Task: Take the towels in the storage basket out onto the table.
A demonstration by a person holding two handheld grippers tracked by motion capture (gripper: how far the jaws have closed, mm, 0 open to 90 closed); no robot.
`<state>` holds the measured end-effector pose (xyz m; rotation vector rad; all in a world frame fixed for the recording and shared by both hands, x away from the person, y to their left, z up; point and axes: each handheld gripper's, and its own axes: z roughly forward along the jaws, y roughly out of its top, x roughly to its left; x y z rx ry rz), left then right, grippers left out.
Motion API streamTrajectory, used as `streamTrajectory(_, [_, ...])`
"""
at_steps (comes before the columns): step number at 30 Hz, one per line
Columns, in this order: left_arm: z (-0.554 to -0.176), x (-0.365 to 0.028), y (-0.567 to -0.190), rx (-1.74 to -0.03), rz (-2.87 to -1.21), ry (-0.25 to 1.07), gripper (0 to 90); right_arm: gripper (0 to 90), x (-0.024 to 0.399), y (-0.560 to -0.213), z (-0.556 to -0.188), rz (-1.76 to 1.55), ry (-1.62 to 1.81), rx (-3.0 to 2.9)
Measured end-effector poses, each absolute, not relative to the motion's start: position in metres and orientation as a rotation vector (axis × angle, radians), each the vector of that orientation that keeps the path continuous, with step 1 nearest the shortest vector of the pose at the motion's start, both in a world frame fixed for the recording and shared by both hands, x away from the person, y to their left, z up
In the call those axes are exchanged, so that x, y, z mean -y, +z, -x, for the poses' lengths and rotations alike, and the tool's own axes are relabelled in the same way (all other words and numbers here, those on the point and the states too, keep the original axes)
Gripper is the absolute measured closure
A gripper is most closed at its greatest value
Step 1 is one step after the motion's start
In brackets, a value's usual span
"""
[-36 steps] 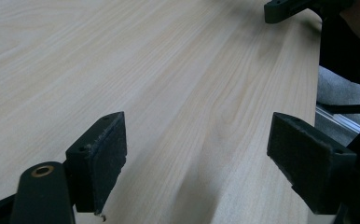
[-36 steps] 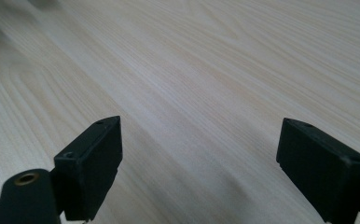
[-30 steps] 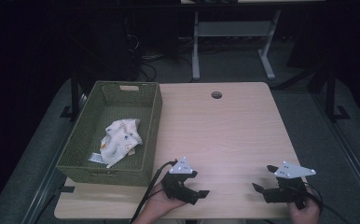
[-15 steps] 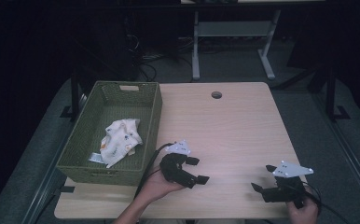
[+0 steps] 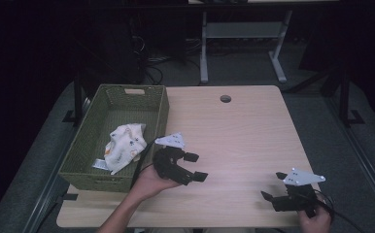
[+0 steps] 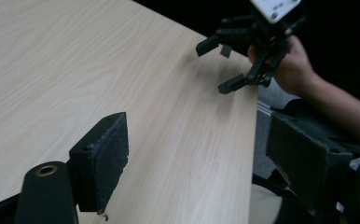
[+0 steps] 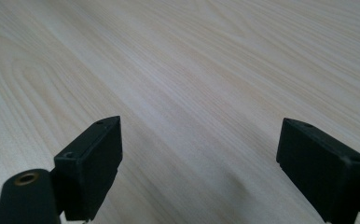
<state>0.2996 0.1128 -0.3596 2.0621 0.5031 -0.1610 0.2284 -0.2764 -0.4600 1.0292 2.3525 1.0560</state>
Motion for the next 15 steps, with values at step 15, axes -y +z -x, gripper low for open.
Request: streamTrajectory(15, [-0.315, -0.160, -0.332, -0.555, -2.039, -0.124, 21.0, 14.0, 0.275, -0.460, -0.228, -1.014, 1.048, -2.353])
